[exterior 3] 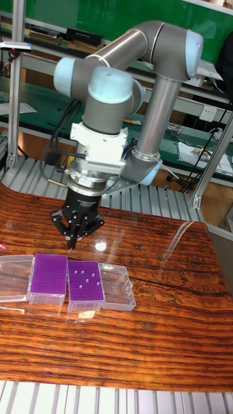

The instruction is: Transfer all small pipette tips from one holder to another

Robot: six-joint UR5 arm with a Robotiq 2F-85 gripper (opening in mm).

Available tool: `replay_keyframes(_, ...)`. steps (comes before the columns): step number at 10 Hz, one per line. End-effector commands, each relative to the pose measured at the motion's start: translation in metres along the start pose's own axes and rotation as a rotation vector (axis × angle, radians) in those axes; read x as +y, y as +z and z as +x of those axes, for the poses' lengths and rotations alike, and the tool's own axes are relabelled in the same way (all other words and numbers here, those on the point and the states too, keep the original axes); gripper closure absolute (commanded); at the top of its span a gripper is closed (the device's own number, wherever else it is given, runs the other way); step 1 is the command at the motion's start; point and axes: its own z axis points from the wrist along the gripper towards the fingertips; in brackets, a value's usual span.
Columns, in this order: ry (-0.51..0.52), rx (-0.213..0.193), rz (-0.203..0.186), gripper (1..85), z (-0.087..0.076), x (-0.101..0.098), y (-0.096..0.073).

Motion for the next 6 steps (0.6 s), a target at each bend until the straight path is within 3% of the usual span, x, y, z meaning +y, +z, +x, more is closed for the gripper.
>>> replay_keyframes(1,-0.021,-0.028,-0.015,84.3,-0.004,-0.01,0.008)
replay_keyframes(6,-0.015,-0.048,-0.02,84.3,-0.001,-0.011,0.02)
